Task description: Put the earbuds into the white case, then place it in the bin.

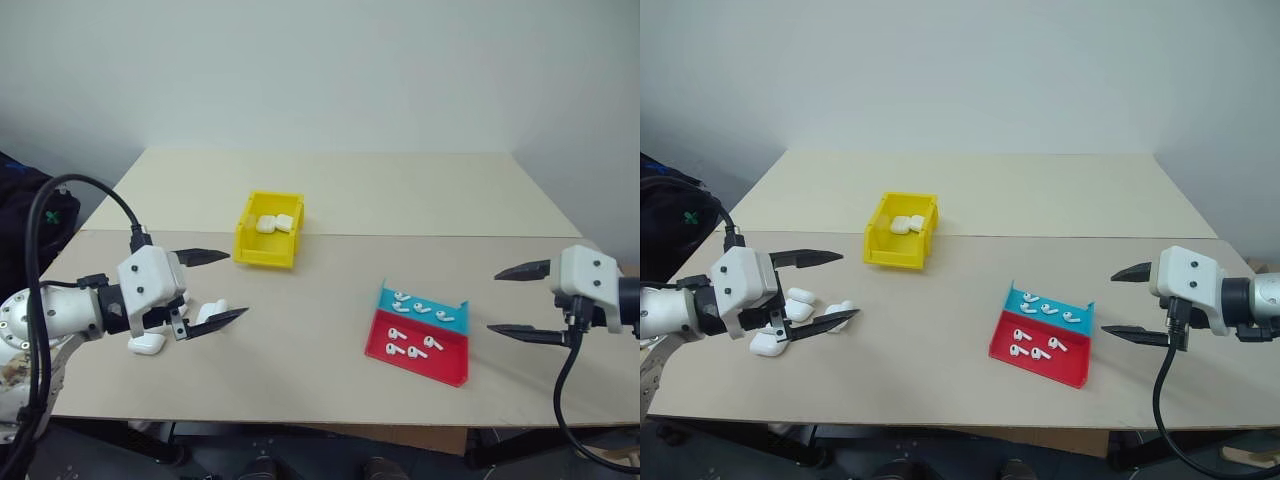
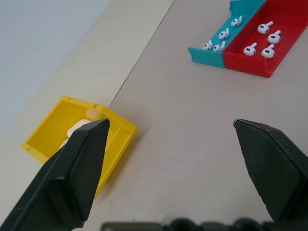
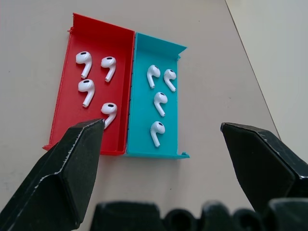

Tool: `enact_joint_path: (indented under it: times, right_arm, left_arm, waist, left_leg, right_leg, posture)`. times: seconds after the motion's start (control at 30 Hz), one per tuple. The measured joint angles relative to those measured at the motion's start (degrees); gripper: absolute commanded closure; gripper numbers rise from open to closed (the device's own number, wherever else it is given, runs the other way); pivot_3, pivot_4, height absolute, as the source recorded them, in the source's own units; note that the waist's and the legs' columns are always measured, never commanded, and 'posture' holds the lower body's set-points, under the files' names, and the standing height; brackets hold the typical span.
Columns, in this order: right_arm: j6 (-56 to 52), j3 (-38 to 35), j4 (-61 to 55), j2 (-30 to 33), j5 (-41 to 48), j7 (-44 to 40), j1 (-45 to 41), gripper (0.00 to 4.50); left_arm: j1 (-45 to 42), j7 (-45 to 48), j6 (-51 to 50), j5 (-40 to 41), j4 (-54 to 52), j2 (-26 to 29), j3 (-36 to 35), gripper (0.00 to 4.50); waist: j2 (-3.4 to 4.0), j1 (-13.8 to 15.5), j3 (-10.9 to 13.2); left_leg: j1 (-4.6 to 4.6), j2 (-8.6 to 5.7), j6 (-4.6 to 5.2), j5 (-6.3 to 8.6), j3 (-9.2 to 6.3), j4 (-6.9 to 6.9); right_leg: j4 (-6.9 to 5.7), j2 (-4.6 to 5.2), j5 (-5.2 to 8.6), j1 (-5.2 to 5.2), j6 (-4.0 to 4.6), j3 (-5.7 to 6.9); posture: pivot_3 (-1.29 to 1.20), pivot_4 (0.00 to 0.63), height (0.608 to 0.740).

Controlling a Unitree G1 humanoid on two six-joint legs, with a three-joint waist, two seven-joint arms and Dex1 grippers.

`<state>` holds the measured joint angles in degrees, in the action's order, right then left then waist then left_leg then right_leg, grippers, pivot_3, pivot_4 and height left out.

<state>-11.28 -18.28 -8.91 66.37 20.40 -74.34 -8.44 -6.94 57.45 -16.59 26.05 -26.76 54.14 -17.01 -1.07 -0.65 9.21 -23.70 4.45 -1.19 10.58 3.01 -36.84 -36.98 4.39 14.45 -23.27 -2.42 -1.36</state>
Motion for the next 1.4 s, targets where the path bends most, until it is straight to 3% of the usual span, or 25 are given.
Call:
enact_joint_path:
  times: [0.63, 0.8, 0.97, 1.07, 1.2, 1.4]
  right_arm:
    - [0.0, -0.1, -0.6, 0.1, -1.0, 0.0, 1.2, 0.02]
    - [-0.5, -1.9, -2.4, 0.2, -1.1, 0.9, 3.4, 0.02]
    - [-2.1, -6.1, -7.5, -1.3, -1.0, 2.4, 8.8, 0.02]
    - [-3.0, -6.3, -9.2, -2.9, -1.2, 3.6, 12.1, 0.02]
    - [-3.1, -6.3, -10.7, -2.9, -1.9, 5.0, 13.1, 0.02]
    - [-3.2, -4.9, -12.4, -4.2, -2.1, 7.1, 13.7, 0.02]
  left_arm:
    - [-0.5, -4.0, -4.1, -0.7, -1.6, 1.1, -0.5, 0.0]
    - [-5.6, -3.2, -5.4, -1.0, 1.5, 3.5, -0.1, 0.0]
    - [-15.5, 3.3, -11.2, -2.2, 9.2, 12.8, 7.4, 0.0]
    - [-22.7, 11.2, -10.3, -4.8, 16.7, 15.1, 14.7, 0.0]
    - [-32.0, 23.6, -5.3, -9.2, 27.0, 15.7, 23.4, 0.0]
    - [-39.6, 33.9, 6.6, -16.4, 42.0, 15.1, 32.6, 0.0]
  waist:
    - [-0.01, 0.0, 0.0]
    - [-0.02, 0.1, 0.0]
    - [-0.13, 0.3, 0.1]
    - [-0.14, 0.5, 0.1]
    - [-0.19, 0.4, 0.1]
    - [-0.19, 0.5, 0.1]
  left_leg:
    - [0.0, 0.0, 0.0, 0.0, -0.01, 0.0]
    - [-0.01, 0.0, 0.0, 0.0, 0.0, 0.0]
    - [-0.01, -0.01, -0.01, 0.0, 0.01, 0.01]
    - [-0.05, -0.02, -0.01, 0.0, 0.04, 0.01]
    - [-0.08, -0.01, 0.0, 0.0, 0.03, 0.01]
    - [-0.15, -0.02, 0.03, 0.02, 0.03, 0.02]
  right_leg:
    - [0.0, 0.0, 0.0, 0.0, 0.0, 0.0]
    - [0.0, 0.0, 0.01, -0.01, -0.01, 0.0]
    - [0.03, -0.01, 0.01, -0.02, -0.04, 0.0]
    - [0.02, 0.0, 0.05, -0.07, 0.03, 0.0]
    - [-0.01, -0.05, 0.17, -0.12, 0.25, -0.01]
    - [-0.01, -0.05, 0.03, -0.15, -0.01, -0.03]
  posture:
    - [0.0, 0.15, 0.74]
    - [0.0, 0.15, 0.74]
    - [0.0, 0.15, 0.74]
    - [0.0, 0.15, 0.74]
    - [0.0, 0.15, 0.74]
    - [0.0, 0.15, 0.74]
